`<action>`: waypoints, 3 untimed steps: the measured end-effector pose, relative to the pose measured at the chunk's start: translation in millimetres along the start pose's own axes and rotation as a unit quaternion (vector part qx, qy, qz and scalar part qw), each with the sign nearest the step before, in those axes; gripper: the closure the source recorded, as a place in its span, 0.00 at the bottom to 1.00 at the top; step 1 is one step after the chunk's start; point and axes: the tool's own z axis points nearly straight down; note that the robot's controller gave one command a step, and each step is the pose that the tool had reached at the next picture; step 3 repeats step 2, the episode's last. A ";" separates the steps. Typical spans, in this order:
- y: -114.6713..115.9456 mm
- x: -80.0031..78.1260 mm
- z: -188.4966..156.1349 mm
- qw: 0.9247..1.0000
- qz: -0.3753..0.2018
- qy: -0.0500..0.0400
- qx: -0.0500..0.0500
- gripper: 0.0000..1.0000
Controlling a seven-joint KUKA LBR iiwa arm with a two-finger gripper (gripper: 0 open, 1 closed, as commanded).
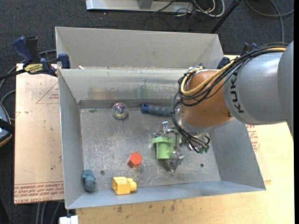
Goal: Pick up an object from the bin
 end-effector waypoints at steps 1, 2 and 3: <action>0.0 -0.1 -0.4 1.000 0.000 0.000 0.000 1.00; 10.6 -1.9 -133.9 1.000 -0.025 0.000 0.000 1.00; 10.6 -1.9 -133.9 1.000 -0.025 0.000 0.000 1.00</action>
Offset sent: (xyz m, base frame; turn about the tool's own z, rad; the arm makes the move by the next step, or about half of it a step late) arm 0.0000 0.0000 0.0000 0.0000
